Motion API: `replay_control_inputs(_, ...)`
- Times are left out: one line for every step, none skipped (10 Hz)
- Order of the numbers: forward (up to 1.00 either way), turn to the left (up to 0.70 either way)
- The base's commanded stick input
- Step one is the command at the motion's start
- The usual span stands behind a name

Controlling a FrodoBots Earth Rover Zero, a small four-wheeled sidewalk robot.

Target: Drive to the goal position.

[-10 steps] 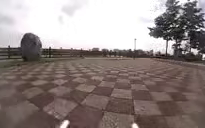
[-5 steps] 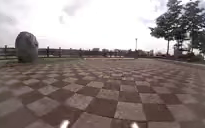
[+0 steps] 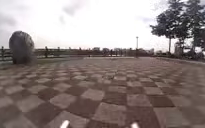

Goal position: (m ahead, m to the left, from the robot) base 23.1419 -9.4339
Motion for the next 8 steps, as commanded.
replay_control_inputs(1.0, -0.37)
replay_control_inputs(1.0, -0.34)
replay_control_inputs(1.0, -0.02)
replay_control_inputs(1.0, 0.0)
replay_control_inputs(1.0, 0.0)
replay_control_inputs(1.0, 0.0)
replay_control_inputs(1.0, 0.0)
replay_control_inputs(1.0, 0.0)
